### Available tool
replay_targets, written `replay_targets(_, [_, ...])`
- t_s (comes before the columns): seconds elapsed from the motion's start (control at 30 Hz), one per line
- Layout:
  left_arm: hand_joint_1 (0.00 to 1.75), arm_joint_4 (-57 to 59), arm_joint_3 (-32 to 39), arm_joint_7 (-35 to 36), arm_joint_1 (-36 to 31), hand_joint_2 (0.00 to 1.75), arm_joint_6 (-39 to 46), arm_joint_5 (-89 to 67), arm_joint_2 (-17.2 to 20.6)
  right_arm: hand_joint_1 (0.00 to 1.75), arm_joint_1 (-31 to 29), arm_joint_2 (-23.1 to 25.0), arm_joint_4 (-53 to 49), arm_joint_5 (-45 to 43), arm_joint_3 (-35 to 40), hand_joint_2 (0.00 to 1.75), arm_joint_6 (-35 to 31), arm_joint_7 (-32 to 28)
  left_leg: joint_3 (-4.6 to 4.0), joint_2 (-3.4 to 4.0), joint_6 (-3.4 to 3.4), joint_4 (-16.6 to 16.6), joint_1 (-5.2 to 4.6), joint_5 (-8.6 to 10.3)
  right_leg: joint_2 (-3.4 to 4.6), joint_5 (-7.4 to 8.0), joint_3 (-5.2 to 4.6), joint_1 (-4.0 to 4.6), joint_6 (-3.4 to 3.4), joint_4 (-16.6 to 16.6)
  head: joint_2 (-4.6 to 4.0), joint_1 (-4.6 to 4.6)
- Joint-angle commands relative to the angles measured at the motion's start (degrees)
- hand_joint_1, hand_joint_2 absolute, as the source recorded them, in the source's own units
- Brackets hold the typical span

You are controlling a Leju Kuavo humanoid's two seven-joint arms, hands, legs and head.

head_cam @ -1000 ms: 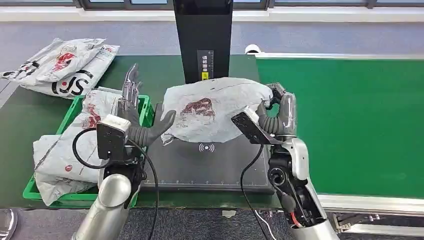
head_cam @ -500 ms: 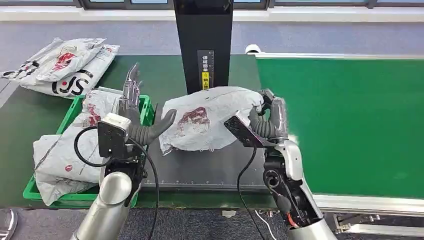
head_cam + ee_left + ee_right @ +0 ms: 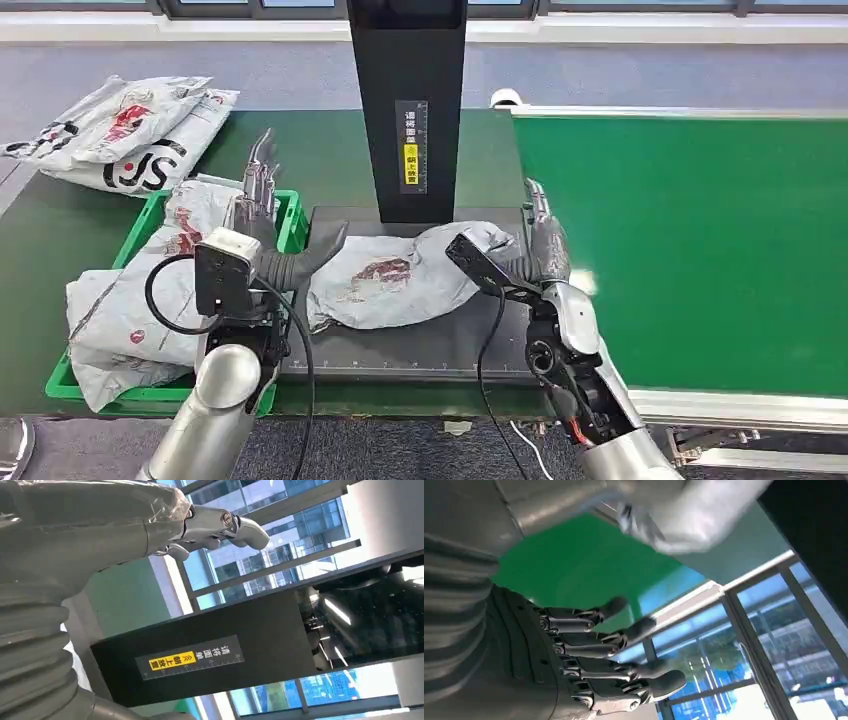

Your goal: Moved the parcel from conveyor to table for the left to box.

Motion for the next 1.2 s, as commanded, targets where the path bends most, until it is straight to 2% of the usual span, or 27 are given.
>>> replay_targets(0.03, [0.00,1.6,-1.9,0.5,-0.9,1.75,0.2,-0.1,1.3,0.00,-3.2,-1.6,5.4,-0.2,0.1,1.75,0.7,0.3,0.11,0.00,0.00,0.0,0.05,0.00,-0.07,0.00,0.14,0.06,-0.04,-0.1,0.00,0.00])
replay_targets(0.17, [0.00,1.6,-1.5,0.6,-0.7,1.75,0.3,-0.4,1.2,0.00,-3.1,-1.7,4.9,0.1,-0.2,1.75,1.2,0.8,0.15,0.02,0.01,-0.1,0.05,0.01,-0.07,0.02,0.18,0.07,-0.05,-0.1,0.00,0.00])
replay_targets(0.23, [0.00,1.1,-1.1,0.7,-0.3,1.75,0.5,-0.8,1.2,0.00,-2.1,-1.9,1.5,-1.0,-0.8,1.75,0.6,0.1,0.07,0.00,0.01,0.0,0.00,0.00,-0.05,-0.01,0.08,0.01,-0.02,0.0,0.00,0.00])
replay_targets(0.37, [0.00,-0.3,-0.1,1.0,1.1,1.75,1.0,-1.5,1.7,0.00,1.2,-2.8,-11.9,-5.3,-2.8,1.75,-4.2,-3.6,0.01,-0.03,0.01,0.0,-0.01,-0.01,-0.08,-0.02,0.03,0.00,-0.02,0.0,0.00,0.02])
replay_targets(0.43, [0.00,-0.3,-0.1,1.2,1.3,1.75,1.1,-1.4,1.8,0.00,1.7,-3.2,-13.6,-5.5,-2.9,1.75,-3.1,-3.2,0.00,-0.04,0.00,0.0,-0.01,-0.01,-0.09,-0.03,0.01,0.00,-0.02,0.0,0.00,0.02])
replay_targets(0.47, [0.00,-0.3,0.2,1.1,1.7,1.75,1.3,-1.5,1.7,0.00,2.7,-2.7,-16.1,-6.7,-3.9,1.75,-8.1,-6.3,0.09,-0.06,0.00,0.0,0.03,-0.04,-0.13,-0.06,0.13,0.05,-0.04,-0.1,0.00,0.02])
replay_targets(0.53, [0.00,0.1,0.3,0.9,2.0,1.75,1.6,-2.0,1.7,0.00,5.1,-2.8,-22.5,-8.7,-5.6,1.75,-13.6,-9.8,0.14,-0.09,0.00,-0.1,0.05,-0.04,-0.18,-0.06,0.20,0.06,-0.05,-0.1,0.00,0.00])
replay_targets(0.63, [0.00,4.6,-1.5,3.3,0.2,1.75,2.6,-10.0,2.6,0.00,8.9,-2.8,-31.1,-9.1,-8.5,1.75,-19.1,-12.3,0.01,-0.24,0.02,0.0,0.01,-0.01,-0.30,-0.08,0.09,0.02,-0.03,0.0,0.00,0.00])
replay_targets(0.7, [0.00,9.6,-3.3,5.6,-1.8,1.75,-2.6,-11.5,2.6,0.00,10.4,-2.9,-34.0,-8.8,-9.6,1.75,-19.8,-13.1,0.01,-0.34,0.02,-0.1,0.01,0.02,-0.39,-0.08,0.11,0.02,-0.03,-0.1,0.00,0.00])
replay_targets(0.77, [0.00,15.0,-3.9,6.8,-3.4,1.75,-5.9,-11.2,1.4,0.00,11.1,-3.0,-34.5,-9.3,-9.7,1.75,-20.1,-13.7,0.04,-0.30,0.03,-0.1,0.00,0.02,-0.34,-0.06,0.11,0.01,-0.02,-0.1,0.00,0.00])
replay_targets(0.87, [0.00,21.8,-6.3,4.6,-5.5,1.75,-8.1,-10.2,-0.6,0.00,11.2,-2.7,-34.0,-10.0,-9.4,1.75,-20.9,-14.4,0.09,-0.32,0.04,-0.1,0.02,0.06,-0.40,-0.03,0.20,0.04,-0.02,-0.2,0.00,0.00])
replay_targets(1.2, [0.00,23.3,-7.7,4.8,-6.2,1.75,-9.1,-9.4,-1.1,0.00,11.4,-2.8,-33.6,-11.3,-9.4,1.75,-22.0,-15.5,0.17,-0.13,0.02,-0.1,0.03,0.00,-0.23,0.01,0.18,0.05,-0.03,-0.2,0.00,0.00])
